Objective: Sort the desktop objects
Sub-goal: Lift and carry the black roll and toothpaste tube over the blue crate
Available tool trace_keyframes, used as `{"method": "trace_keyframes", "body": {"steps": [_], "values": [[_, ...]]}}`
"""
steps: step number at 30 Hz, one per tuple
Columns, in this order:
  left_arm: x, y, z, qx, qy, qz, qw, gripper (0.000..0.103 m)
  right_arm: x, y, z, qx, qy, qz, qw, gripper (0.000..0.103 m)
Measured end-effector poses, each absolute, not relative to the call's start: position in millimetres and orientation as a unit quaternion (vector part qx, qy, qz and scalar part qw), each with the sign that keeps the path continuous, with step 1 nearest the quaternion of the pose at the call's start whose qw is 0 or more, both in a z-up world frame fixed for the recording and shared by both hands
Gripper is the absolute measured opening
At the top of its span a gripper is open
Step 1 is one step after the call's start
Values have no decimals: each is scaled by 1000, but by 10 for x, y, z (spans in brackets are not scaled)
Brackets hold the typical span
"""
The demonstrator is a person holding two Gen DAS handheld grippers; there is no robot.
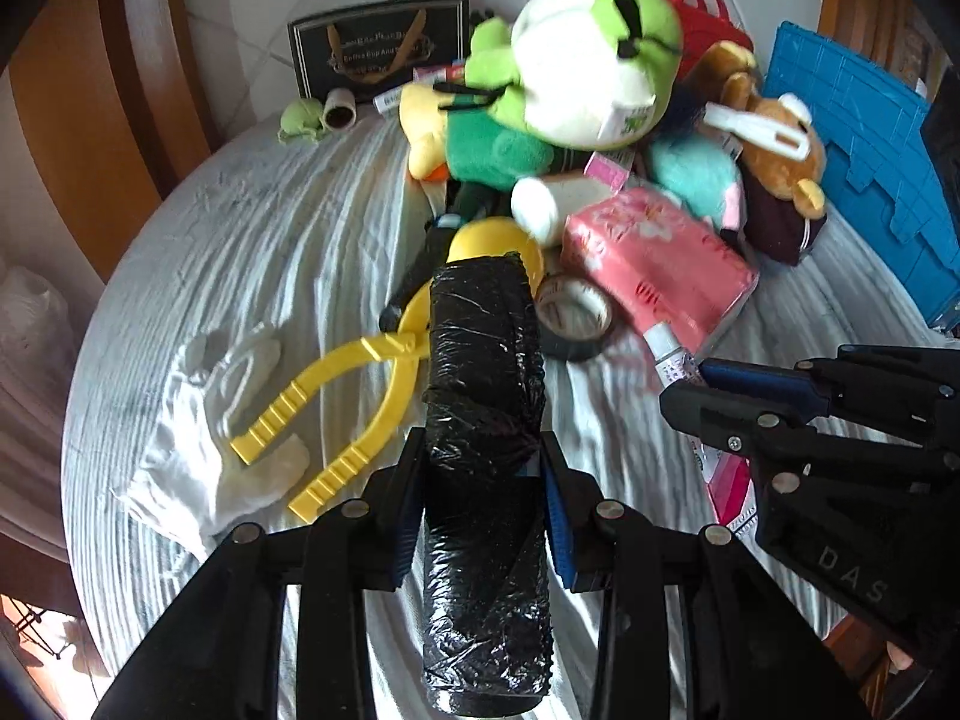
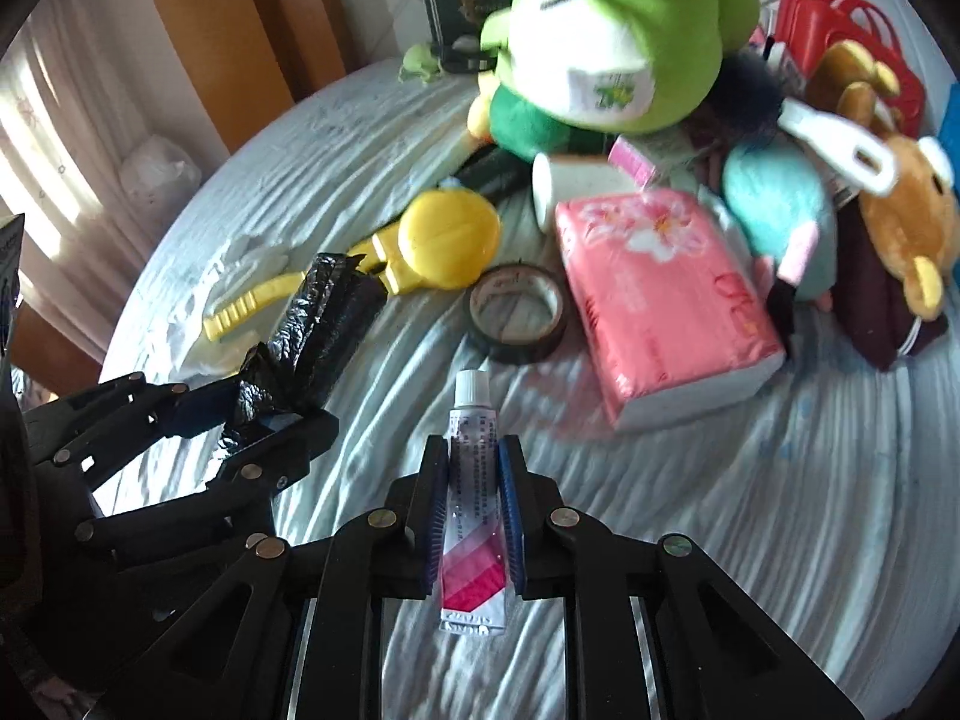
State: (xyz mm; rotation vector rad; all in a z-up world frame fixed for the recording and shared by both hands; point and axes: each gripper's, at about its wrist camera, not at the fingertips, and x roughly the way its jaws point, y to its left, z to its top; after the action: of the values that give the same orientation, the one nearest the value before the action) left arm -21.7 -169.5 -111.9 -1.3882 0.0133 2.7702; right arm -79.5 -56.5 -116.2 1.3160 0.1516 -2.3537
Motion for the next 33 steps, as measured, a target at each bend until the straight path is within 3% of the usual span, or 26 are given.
{"method": "trace_keyframes", "body": {"steps": [9, 18, 25, 33], "values": [[-45, -1418, -56, -302, 19, 953, 34, 34, -559, -140, -45, 325, 30, -930, 173, 17], [-188, -712, 541, -230, 25, 969, 88, 34, -297, 625, 638, 213, 31, -972, 90, 17], [-300, 292, 790, -199, 46, 970, 130, 34, -282, 1552, 973, 152, 13, -988, 34, 17], [-622, 2016, 1170, -167, 42, 972, 157, 34, -407, 3123, 1305, 103, 7, -995, -6, 17]]}}
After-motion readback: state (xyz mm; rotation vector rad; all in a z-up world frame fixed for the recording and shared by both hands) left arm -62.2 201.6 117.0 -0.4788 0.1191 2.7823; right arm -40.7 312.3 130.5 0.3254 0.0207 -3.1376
